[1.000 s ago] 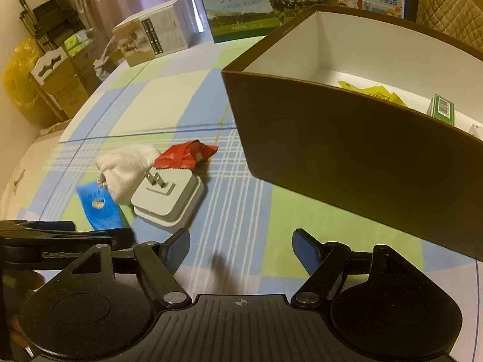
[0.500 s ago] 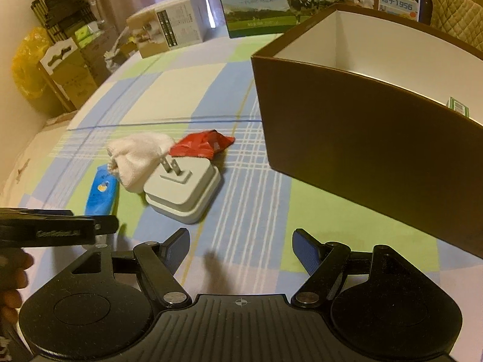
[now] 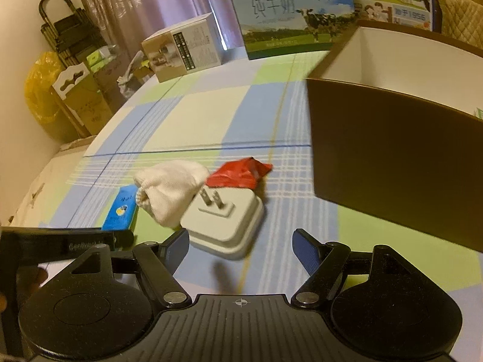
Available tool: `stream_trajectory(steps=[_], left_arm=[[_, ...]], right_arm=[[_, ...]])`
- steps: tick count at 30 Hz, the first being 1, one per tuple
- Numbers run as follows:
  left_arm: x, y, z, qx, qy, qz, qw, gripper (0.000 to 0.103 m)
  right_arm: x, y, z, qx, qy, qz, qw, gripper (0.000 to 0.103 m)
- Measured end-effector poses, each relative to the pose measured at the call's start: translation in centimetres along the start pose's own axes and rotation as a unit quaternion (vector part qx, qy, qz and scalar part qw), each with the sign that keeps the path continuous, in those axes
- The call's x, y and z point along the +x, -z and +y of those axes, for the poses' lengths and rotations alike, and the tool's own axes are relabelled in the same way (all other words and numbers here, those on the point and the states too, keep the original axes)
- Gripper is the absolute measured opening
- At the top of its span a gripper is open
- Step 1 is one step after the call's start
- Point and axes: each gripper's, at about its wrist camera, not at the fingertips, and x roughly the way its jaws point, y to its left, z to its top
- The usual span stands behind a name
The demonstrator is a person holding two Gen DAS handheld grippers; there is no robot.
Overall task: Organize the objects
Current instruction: 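Grasp the white plug adapter with the right tool while the left tool holds the blue tube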
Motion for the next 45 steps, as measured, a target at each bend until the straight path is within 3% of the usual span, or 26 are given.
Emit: stream_trajectory(steps=[9, 15, 17, 29, 38, 45], left_arm=[[0.0, 0.0, 0.3, 0.001, 0.007, 0.002, 1.0000, 0.035], [0.0, 0.1, 0.3, 0.003, 0.008, 0.002, 1.0000, 0.035], [0.0, 0.1, 0.2, 0.006, 0.008, 0.001, 1.0000, 0.035], [-1.0, 1.4, -0.5, 0.037, 0.008, 0.010, 0.9992, 0.030], [-3.3, 4.7, -3.4, 0.090, 0.032, 0.020, 0.9952, 0.028], [-5.4, 8.1, -4.8, 0.135, 0.066, 0.018, 0.9885, 0.028]], right_arm=[[3.2, -1.3, 1.7, 0.014, 0.039, -0.005, 0.999, 0.072], [4.9, -1.7, 2.2, 0.014, 0.061, 0.019, 0.998, 0.072], [4.9, -1.4, 2.5, -0.010, 0.068, 0.019, 0.997, 0.065], [0.7, 1.5, 1.1, -0.086, 0.046, 0.091, 0.991, 0.065], [-4.2, 4.6, -2.1, -0.043, 0.067, 0.115, 0.990, 0.065], [-6.3, 6.3, -2.3, -0.014, 0.078, 0.103, 0.992, 0.065]])
